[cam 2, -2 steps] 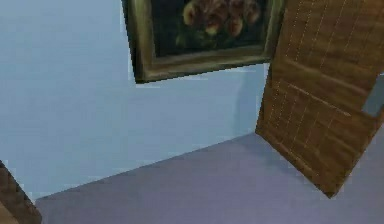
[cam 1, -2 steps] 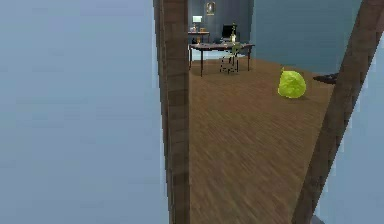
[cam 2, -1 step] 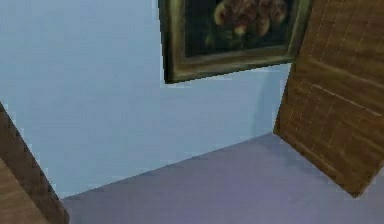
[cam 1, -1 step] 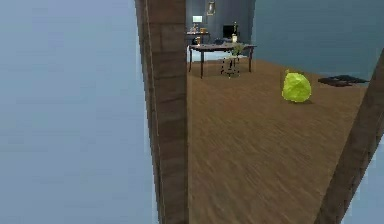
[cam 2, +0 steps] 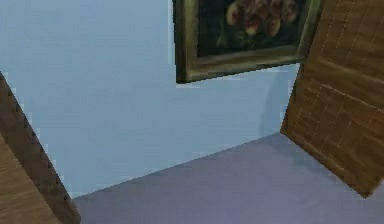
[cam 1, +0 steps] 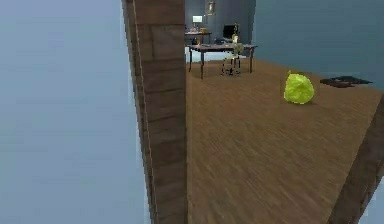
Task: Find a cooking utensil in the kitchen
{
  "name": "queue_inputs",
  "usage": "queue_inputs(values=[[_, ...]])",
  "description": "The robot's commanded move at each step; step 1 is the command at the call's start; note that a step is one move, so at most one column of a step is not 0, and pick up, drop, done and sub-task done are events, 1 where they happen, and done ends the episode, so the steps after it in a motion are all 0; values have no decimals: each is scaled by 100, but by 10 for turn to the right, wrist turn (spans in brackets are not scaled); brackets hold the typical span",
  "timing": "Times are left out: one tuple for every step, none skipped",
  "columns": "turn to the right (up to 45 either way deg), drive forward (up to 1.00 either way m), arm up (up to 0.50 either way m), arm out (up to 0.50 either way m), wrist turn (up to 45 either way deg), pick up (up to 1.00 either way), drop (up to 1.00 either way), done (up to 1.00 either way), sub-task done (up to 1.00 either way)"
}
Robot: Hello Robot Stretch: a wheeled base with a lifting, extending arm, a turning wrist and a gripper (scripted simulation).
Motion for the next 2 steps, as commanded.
queue_inputs(values=[[450, 0, 0, 0, 0, 0, 0, 0, 0], [450, 0, 0, 0, 0, 0, 0, 0, 0]])
